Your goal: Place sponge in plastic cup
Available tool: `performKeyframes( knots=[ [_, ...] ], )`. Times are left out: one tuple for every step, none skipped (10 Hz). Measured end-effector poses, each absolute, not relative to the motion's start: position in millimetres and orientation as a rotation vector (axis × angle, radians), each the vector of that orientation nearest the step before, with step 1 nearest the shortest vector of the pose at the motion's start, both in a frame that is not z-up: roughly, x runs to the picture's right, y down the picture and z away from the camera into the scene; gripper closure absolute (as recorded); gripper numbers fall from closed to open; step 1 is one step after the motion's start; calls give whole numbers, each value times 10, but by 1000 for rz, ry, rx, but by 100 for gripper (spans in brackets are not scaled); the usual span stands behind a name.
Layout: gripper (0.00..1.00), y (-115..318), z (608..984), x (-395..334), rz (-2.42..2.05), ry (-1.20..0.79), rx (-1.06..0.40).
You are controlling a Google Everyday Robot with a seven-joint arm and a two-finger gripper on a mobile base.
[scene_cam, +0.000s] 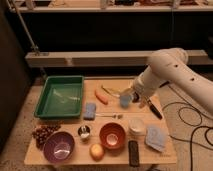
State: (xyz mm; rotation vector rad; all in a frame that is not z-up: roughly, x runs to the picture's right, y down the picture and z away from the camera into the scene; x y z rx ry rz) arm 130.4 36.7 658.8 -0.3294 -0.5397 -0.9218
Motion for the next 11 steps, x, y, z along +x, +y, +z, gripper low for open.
performKeyframes(
  knots=[
    [47,274,6668,1198,-1025,-545,-305],
    [55,210,6722,1100,-1096,-547,-284],
    [58,169,6787,966,-1161,-548,-264],
    [56,160,6892,713,-1269,-552,-237],
    [51,181,6957,540,-1339,-548,-226],
    [41,195,7025,369,-1424,-522,-229],
    [36,217,7046,243,-1469,-515,-231],
    [36,220,7057,243,-1475,-511,-232],
    [36,218,7056,273,-1472,-507,-234],
    [36,212,7063,266,-1475,-505,-233],
    [36,208,7069,242,-1479,-509,-234]
  ],
)
